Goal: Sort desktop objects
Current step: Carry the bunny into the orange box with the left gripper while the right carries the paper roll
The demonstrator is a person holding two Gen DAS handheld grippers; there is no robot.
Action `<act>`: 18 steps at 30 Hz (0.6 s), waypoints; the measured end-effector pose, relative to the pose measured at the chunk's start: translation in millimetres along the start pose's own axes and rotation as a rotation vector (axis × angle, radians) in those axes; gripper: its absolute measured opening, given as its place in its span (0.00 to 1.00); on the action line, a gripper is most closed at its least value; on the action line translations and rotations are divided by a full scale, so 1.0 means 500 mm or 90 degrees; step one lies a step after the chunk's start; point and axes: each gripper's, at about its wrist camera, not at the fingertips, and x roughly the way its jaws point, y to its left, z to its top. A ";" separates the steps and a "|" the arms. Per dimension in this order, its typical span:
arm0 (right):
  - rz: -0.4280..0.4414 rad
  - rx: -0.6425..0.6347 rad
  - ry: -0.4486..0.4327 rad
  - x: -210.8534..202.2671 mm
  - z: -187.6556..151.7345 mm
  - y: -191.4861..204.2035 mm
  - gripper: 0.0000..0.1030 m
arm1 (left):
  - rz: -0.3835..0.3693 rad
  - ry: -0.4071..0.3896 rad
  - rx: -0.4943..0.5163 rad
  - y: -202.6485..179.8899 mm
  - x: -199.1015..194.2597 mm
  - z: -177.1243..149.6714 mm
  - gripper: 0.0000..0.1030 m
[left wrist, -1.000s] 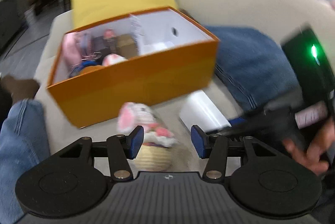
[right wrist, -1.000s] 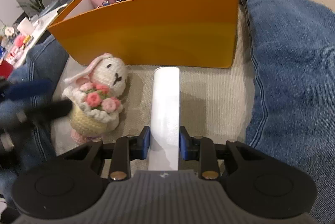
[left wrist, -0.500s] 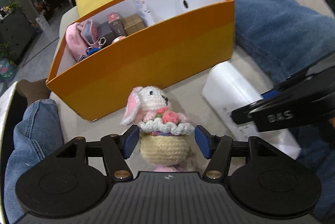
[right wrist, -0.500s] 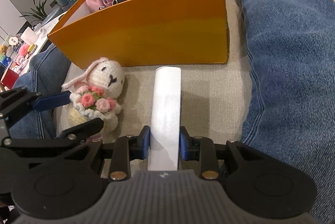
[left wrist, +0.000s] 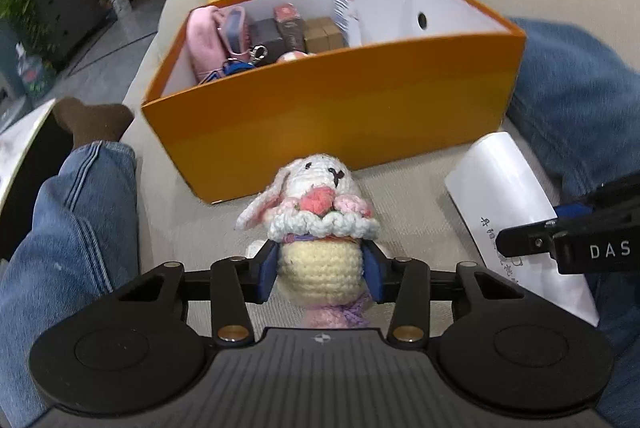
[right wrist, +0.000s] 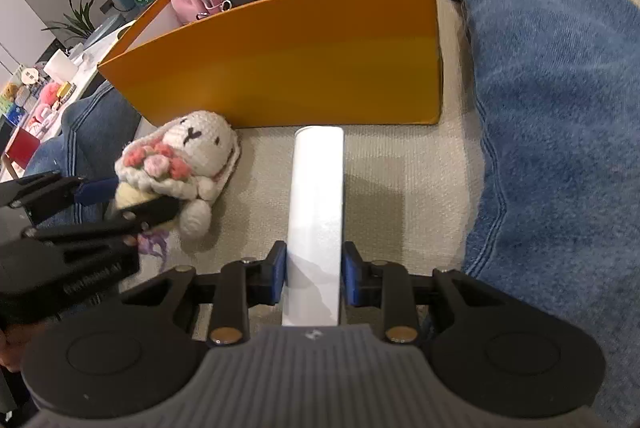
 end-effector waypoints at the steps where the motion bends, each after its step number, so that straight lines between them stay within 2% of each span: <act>1: -0.002 -0.001 -0.003 -0.006 0.001 0.001 0.29 | -0.005 -0.005 -0.003 0.001 -0.008 -0.001 0.47; 6: 0.001 -0.012 -0.034 -0.059 0.011 0.014 0.29 | -0.046 -0.040 -0.014 0.003 -0.074 0.008 0.46; 11: 0.014 -0.031 -0.075 -0.130 0.036 0.038 0.29 | -0.095 -0.111 -0.026 0.012 -0.158 0.039 0.46; 15: 0.032 -0.047 -0.116 -0.196 0.080 0.050 0.29 | -0.120 -0.175 -0.026 0.025 -0.207 0.093 0.46; 18: 0.037 -0.068 -0.149 -0.235 0.138 0.061 0.29 | -0.126 -0.214 -0.019 0.032 -0.222 0.151 0.46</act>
